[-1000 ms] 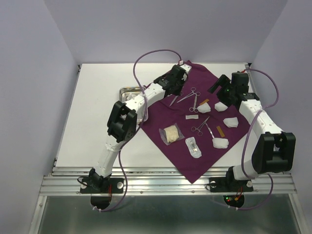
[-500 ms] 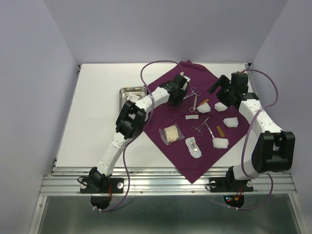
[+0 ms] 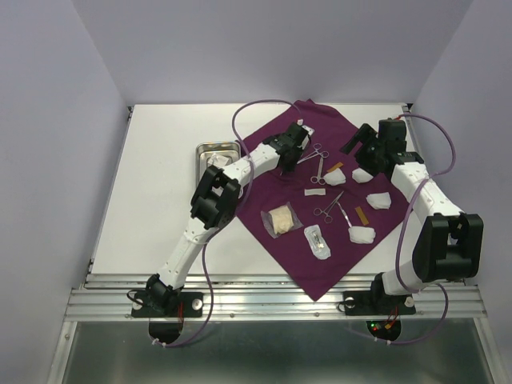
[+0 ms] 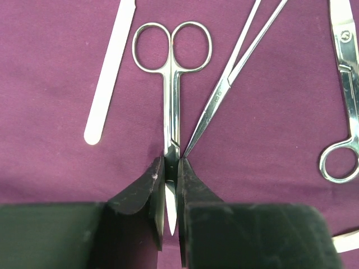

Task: Prepare the surgical pack
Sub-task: Pick up the medical item from the surgical kit, then place the medical item in the container.

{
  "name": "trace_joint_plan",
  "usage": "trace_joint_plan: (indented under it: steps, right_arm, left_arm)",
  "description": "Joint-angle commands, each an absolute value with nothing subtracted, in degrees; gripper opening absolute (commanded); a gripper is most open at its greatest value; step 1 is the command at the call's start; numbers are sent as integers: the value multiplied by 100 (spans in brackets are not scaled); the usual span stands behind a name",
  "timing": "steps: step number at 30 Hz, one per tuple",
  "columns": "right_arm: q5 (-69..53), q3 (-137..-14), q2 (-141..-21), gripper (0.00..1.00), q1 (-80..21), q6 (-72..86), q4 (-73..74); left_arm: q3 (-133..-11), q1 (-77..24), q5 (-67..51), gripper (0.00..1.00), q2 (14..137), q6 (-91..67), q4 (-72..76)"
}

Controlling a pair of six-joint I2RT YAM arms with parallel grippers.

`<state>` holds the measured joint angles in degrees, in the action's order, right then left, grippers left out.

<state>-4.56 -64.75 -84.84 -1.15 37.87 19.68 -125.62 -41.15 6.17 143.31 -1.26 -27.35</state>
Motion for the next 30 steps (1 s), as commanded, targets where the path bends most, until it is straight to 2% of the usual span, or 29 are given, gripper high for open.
trace_joint_plan:
  steps: [1,5,19,30]
  right_arm:
    - [-457,-6548,-8420,90,-79,3753,1863]
    - [-457,-6548,-8394,90,-79,3762,1863]
    - [-510,-6565,-8315,90,-79,3779,1863]
    - [-729,-6452,-8297,89,-79,3691,1810]
  left_arm:
    - [-12744,-4087,738,3,13896,-79,-2909]
    - [-12621,-4096,756,0,13492,-88,-2795]
    - [-12051,-3920,817,0,12508,-386,-2751]
    - [-8617,-2725,703,0,10013,-1107,-1952]
